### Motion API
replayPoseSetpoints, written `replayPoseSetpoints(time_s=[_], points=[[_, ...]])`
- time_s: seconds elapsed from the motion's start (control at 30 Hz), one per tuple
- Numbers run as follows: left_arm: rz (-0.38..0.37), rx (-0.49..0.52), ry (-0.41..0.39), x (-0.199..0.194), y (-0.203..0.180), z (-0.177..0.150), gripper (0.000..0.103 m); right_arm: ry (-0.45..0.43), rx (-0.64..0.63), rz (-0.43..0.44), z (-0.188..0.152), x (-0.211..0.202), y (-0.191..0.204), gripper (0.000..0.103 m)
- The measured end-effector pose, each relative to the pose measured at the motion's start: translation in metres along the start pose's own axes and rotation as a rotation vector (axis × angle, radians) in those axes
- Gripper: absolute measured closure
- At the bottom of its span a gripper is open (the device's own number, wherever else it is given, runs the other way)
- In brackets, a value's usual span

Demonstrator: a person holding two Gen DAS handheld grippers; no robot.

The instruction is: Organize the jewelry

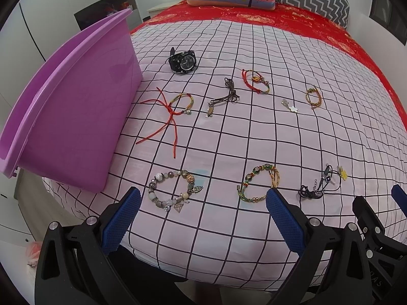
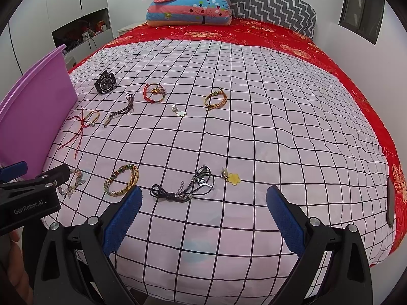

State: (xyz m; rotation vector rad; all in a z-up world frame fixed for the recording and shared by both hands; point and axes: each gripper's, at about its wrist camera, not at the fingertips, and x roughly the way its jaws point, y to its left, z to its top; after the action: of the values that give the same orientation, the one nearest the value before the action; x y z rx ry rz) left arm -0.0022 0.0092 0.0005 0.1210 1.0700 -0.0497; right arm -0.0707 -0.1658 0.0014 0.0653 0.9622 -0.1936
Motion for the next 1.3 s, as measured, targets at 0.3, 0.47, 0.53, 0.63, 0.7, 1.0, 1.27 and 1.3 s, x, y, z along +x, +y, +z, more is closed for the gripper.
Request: replayPoseSetpoints(time_s=[0.3,0.47,0.53,0.63,0.7,1.0,1.27,1.3], points=[[0.0,0.0,0.002,0.001,0.001,-0.001,0.006,-0.001,0.006,0.005,-0.002,0.002,-0.001,0.009],[0.001,0.0,0.004,0.002,0.002,-0.002,0.006,-0.009,0.018,0.033,-0.001,0.0,-0.004,0.01],[0.003,0.0,0.004,0.003,0.002,-0.002,0.006,-0.009,0.014,0.035,-0.002,0.0,-0.003,0.01],[0.004,-0.002,0.006,0.004,0.003,-0.004,0.006,-0.008,0.011,0.043,-0.002,0.0,-0.001,0.01],[0.005,-0.002,0.008,0.005,0.001,-0.004,0.006,-0.01,0.007,0.046,-0.003,0.001,0.0,0.01],[0.003,-0.001,0.017,0.017,0.006,-0.011,0.006,0.006,0.009,0.076,-0.01,0.012,-0.005,0.01],[0.014,-0.033,0.033,0.04,0.028,-0.024,0.006,0.045,0.004,0.087,-0.021,0.032,-0.011,0.01],[0.014,-0.038,0.036,0.042,0.031,-0.025,0.006,0.049,0.004,0.091,-0.022,0.035,-0.011,0.01]])
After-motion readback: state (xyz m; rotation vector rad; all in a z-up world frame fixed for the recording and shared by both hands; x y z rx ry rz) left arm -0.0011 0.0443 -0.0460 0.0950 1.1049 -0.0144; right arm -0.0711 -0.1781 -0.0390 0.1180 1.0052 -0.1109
